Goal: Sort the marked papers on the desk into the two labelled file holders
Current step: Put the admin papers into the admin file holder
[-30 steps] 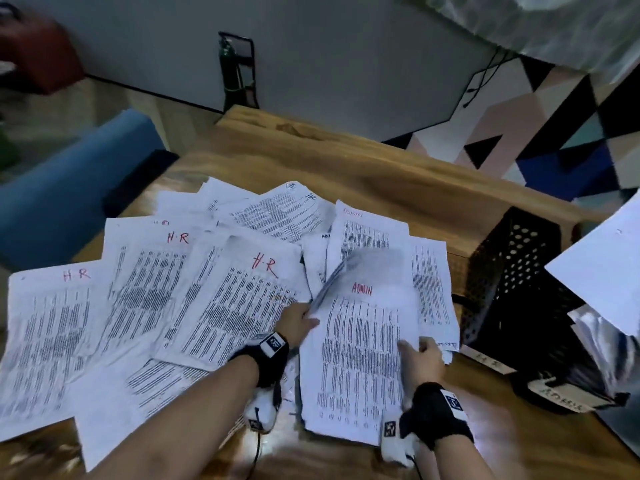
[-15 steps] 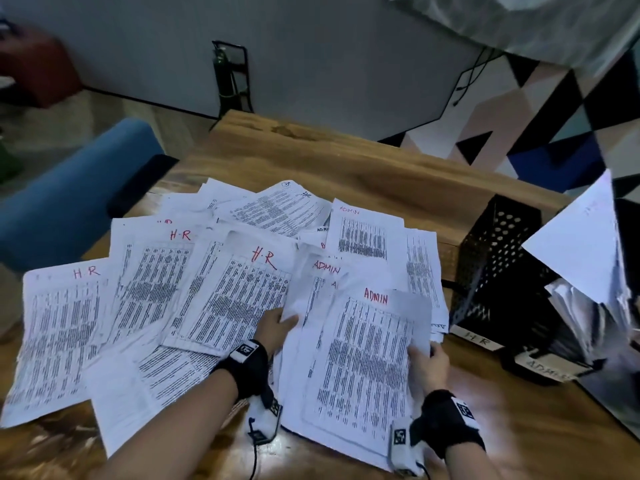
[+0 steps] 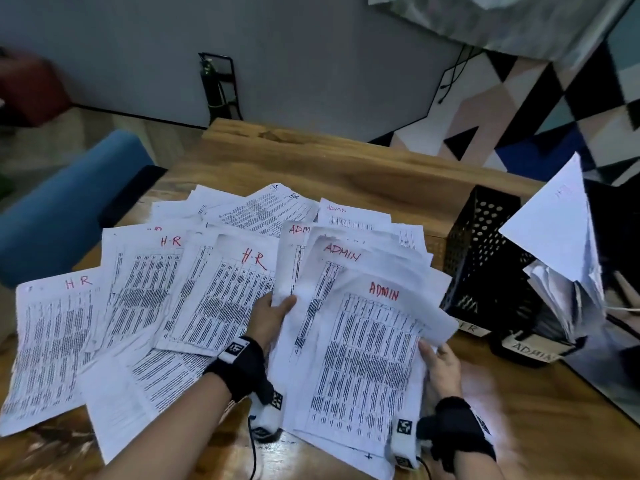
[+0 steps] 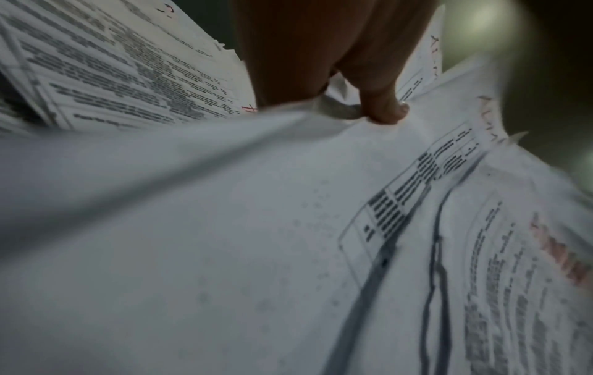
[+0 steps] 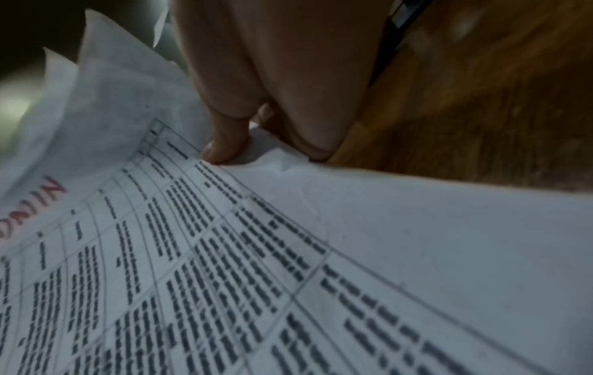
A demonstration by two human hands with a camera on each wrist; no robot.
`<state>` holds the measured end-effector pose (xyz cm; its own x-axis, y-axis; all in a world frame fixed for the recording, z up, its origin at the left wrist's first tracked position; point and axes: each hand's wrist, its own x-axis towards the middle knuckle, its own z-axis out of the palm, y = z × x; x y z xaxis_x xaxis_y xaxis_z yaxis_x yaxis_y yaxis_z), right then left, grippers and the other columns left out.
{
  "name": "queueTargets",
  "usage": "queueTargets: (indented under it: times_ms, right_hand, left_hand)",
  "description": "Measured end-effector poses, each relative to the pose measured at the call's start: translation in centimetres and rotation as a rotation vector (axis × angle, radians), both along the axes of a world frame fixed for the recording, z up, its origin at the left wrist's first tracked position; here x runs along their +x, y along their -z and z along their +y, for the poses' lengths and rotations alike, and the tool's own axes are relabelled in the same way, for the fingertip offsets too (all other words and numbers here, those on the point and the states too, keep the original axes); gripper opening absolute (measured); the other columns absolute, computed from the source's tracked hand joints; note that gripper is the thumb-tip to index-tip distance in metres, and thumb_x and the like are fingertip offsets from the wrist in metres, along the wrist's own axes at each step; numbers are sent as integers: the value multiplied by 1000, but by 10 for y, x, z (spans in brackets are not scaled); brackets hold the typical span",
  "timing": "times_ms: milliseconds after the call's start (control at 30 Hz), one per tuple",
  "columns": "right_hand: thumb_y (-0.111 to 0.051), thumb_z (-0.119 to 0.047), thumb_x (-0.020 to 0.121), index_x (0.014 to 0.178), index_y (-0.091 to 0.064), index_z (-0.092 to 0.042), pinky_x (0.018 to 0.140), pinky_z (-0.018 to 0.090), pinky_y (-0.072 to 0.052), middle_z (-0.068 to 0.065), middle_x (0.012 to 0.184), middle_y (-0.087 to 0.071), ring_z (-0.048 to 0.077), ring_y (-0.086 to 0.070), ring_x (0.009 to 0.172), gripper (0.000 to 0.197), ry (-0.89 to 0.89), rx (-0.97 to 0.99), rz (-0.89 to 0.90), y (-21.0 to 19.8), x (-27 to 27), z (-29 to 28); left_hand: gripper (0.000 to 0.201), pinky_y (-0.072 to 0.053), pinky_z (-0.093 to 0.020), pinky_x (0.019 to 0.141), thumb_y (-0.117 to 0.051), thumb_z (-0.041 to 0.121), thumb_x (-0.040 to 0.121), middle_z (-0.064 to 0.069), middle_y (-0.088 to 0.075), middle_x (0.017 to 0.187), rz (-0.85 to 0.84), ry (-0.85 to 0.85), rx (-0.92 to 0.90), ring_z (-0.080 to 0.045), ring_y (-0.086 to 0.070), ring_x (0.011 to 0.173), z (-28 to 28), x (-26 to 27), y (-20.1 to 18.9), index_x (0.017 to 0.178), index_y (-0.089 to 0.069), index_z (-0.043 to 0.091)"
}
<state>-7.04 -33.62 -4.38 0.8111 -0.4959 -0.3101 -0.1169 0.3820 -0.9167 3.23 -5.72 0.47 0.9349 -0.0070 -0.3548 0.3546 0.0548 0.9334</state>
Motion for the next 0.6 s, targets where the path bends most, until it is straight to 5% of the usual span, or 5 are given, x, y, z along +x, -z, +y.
queueTargets:
  times_ms: [100,167,300,433,600]
  right_hand:
    - [-68,-17,73,87,-59,-14,81,34,-52,8,94,-66,23,-62,84,17,47,83,-22,0,-3,-11]
    - [-56,-7,86,91,-58,-15,95,41,-46,8,101,-61,21,-59,91,9,57,139,-16,2,-5,-18]
    - [-77,-22,62,98,-61,-20,76,29,-59,5,101,-70,17,-68,88,40,46,202,-46,4,-2,-21]
    - [-75,-27,40,97,-58,-18,60,28,-60,-4,75,-76,11,-71,68,60,5,201,-55,5,0,-9]
    - [-49,8,86,89,-62,-10,70,18,-55,6,91,-64,20,-58,87,22,-16,89,88,13,2,-1]
  left_hand:
    - [8,-51,-40,85,-58,5,88,-16,-66,93,-33,-3,-17,-28,-62,91,2,-1,-1,91,-64,9]
    - [15,-52,-43,86,-59,1,85,-13,-68,89,-25,19,-23,-29,-65,87,3,-1,-2,85,-64,15]
    - [24,-55,-38,76,-61,-9,80,-9,-69,88,-32,29,-42,-15,-69,69,1,-4,-4,97,-61,8]
    - [72,-49,-40,90,-60,-13,79,-20,-57,119,-28,-18,-30,-28,-60,103,-1,-13,4,138,-30,14]
    - [93,-34,-51,110,-55,-10,82,-5,-36,148,-120,113,141,-25,-41,133,7,-27,22,137,-17,54]
